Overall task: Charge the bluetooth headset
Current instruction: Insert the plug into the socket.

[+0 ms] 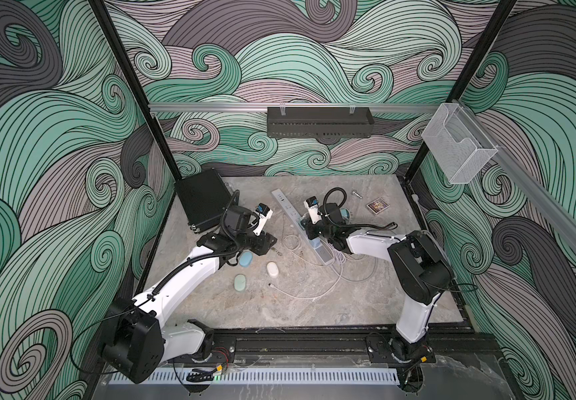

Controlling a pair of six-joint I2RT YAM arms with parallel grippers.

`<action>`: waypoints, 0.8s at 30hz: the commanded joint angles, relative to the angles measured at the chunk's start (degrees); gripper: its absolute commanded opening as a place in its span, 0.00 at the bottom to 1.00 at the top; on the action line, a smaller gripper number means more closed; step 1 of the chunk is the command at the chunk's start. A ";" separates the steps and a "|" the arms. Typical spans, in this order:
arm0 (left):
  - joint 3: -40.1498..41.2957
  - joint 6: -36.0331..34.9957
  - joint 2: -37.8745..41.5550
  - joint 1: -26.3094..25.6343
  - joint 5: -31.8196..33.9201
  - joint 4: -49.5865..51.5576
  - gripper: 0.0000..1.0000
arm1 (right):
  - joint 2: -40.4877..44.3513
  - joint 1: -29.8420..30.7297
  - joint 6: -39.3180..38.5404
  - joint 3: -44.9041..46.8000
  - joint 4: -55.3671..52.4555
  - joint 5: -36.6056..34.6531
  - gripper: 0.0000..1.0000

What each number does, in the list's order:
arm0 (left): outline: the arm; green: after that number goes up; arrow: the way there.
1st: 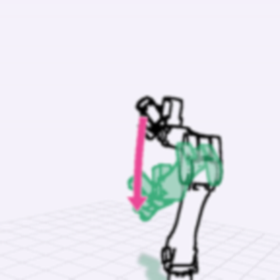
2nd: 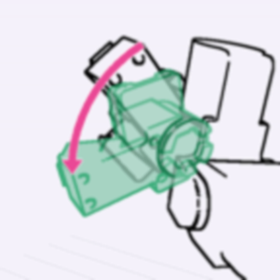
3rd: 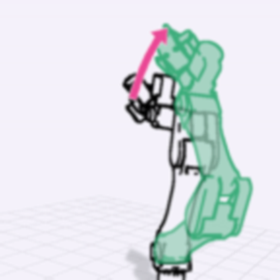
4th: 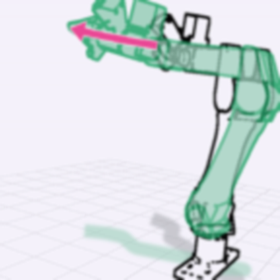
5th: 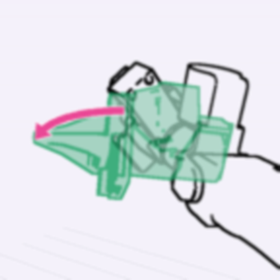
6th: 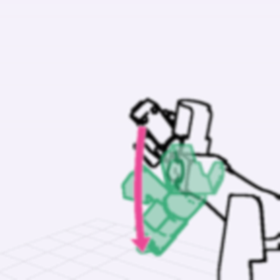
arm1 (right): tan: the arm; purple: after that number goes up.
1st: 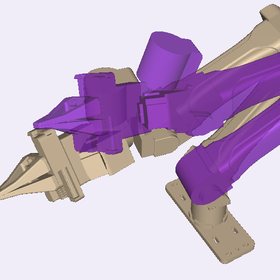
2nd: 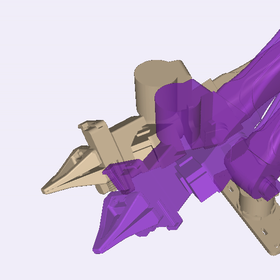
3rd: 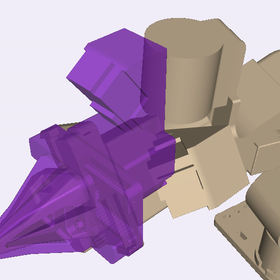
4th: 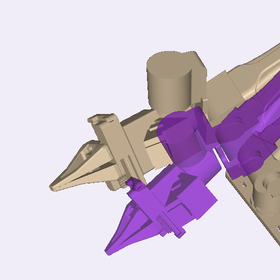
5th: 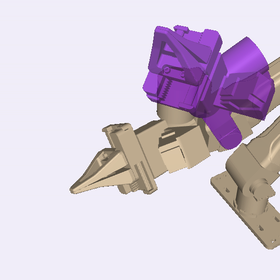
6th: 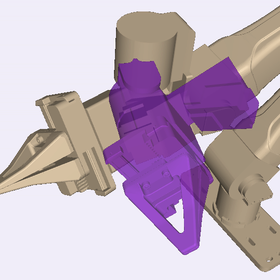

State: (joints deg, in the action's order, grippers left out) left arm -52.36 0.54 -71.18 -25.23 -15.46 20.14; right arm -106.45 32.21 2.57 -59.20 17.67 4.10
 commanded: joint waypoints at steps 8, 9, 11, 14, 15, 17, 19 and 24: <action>-2.13 0.17 -0.12 0.54 0.24 0.96 0.54 | -2.28 0.67 -1.00 3.07 -6.90 -0.32 0.00; -2.13 0.17 -0.18 0.66 0.25 0.95 0.54 | -2.27 0.89 -1.51 3.08 -8.04 -0.88 0.00; -2.16 0.08 -0.11 0.66 0.30 1.03 0.54 | -2.28 1.03 -2.54 3.22 -9.55 -1.73 0.00; -2.13 -0.10 0.06 0.84 0.76 1.21 0.54 | -2.36 1.07 -3.73 2.83 -13.61 -2.80 0.00; -2.14 -0.10 0.07 0.93 0.85 1.21 0.54 | -2.36 1.07 -4.05 2.30 -15.62 -3.11 0.00; -2.14 -0.10 0.07 1.02 0.85 1.22 0.54 | -2.44 1.08 -4.52 0.86 -19.79 -3.41 0.00; -2.23 -0.10 0.16 1.19 0.87 1.17 0.54 | -2.28 1.03 -5.09 -0.09 -23.02 -3.67 0.00; -2.39 -0.18 0.34 1.59 0.93 1.38 0.54 | -2.98 0.68 -7.25 -4.65 -32.51 -1.29 0.00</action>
State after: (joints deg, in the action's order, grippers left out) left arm -52.38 0.51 -71.18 -24.25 -15.38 20.23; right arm -106.56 32.93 -2.55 -64.23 5.21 2.57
